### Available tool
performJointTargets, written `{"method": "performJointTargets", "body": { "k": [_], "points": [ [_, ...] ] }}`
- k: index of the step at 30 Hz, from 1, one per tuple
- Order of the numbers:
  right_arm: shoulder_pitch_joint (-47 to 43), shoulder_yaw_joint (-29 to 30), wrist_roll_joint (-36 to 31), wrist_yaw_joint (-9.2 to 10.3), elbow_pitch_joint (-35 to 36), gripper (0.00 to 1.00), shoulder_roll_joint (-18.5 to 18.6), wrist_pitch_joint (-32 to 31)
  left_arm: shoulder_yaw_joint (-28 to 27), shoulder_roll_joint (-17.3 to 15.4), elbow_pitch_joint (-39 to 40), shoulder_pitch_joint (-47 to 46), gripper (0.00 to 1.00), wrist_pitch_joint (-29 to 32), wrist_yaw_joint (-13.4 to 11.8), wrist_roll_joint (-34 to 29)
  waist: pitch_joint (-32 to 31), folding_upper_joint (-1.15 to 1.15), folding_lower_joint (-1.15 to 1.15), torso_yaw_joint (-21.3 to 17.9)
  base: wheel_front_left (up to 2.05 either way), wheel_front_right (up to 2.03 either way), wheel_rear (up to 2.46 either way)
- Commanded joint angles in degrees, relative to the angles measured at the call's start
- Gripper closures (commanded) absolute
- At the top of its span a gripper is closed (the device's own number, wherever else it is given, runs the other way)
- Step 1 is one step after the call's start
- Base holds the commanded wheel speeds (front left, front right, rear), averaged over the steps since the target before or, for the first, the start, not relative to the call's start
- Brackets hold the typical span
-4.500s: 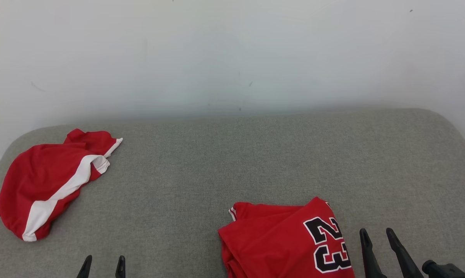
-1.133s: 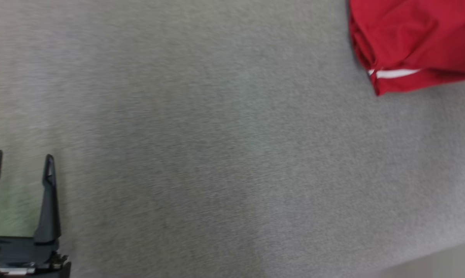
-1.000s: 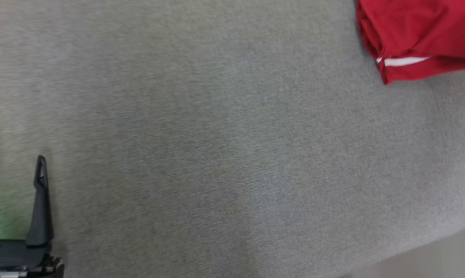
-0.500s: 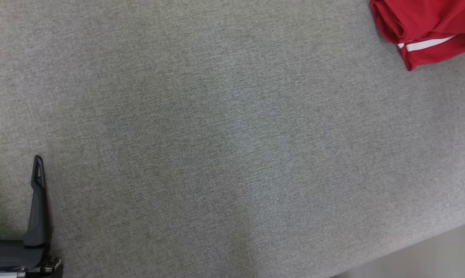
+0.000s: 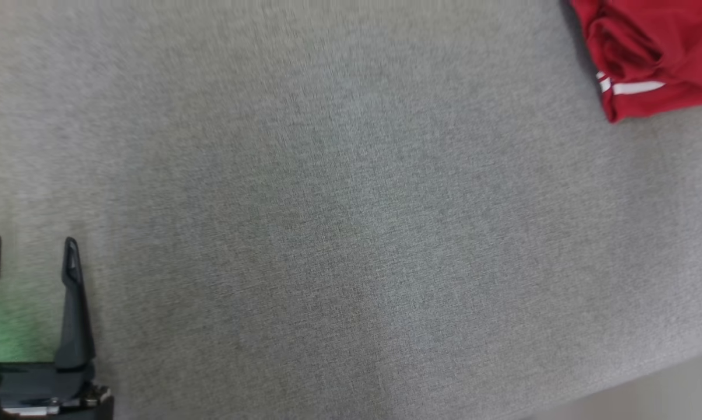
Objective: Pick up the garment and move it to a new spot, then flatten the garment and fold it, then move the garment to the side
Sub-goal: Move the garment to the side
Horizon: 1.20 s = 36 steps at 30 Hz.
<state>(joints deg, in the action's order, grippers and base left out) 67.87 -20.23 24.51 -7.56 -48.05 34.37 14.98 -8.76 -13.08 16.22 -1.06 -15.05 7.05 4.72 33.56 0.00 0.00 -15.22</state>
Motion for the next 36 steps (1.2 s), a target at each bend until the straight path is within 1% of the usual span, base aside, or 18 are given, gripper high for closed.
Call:
{"method": "performJointTargets", "body": {
  "k": [1,4,8,14,22,28,32,33,36],
  "points": [
    [-1.58,0.61,-0.58,0.17,1.42,0.0,-1.08,0.26,0.14,0.42,-0.36,0.73,0.0,-0.18,-0.18,0.15,-4.27,0.0,0.0,1.52,0.0,0.0,0.0],
    [-7.01,2.57,-2.48,0.17,6.63,0.0,-3.31,0.26,0.26,1.82,-1.74,1.72,0.0,-0.18,-0.2,0.23,-8.42,0.0,0.0,2.7,0.0,0.0,0.0],
    [-14.41,3.81,-3.94,0.17,13.11,0.0,-6.13,0.26,0.71,3.61,-3.2,3.46,0.0,-0.18,-0.13,0.34,-13.27,0.0,0.0,4.65,0.0,0.0,0.0],
    [-25.8,4.9,-3.87,0.17,20.12,0.0,-9.11,0.26,2.06,5.62,-5.89,4.91,0.0,-0.18,0.15,0.94,-18.62,0.0,0.0,7.61,0.0,0.0,0.0],
    [-40.9,7.15,-2.6,0.17,25.11,0.0,-13.32,0.27,1.94,7.81,-10.31,6.46,0.0,-0.18,0.33,2.32,-25.19,0.0,0.0,10.78,0.0,0.0,0.0],
    [-50.99,9.14,-2.23,0.17,28.57,0.0,-15.81,0.27,1.61,8.45,-12.72,8.3,0.0,-0.18,0.45,2.68,-29.73,0.0,0.0,12.4,0.0,0.0,0.0],
    [-56.82,10.69,-1.61,0.17,30.55,0.0,-17.07,0.27,1.82,8.66,-13.78,9.58,0.0,-0.18,0.39,2.51,-32.33,0.0,0.0,13.41,0.0,0.0,0.0],
    [-56.82,10.69,-1.61,0.17,30.55,0.0,-17.07,0.27,1.82,8.66,-13.78,9.58,0.0,-0.18,0.39,2.51,-32.33,0.0,0.0,13.41,0.0,0.0,0.0],
    [-60.54,11.73,-1.62,0.17,32.13,0.0,-18.37,0.26,1.93,8.73,-14.26,10.46,0.0,-0.18,0.34,2.5,-33.45,0.0,0.0,13.98,0.0,0.0,0.0]
  ]
}}
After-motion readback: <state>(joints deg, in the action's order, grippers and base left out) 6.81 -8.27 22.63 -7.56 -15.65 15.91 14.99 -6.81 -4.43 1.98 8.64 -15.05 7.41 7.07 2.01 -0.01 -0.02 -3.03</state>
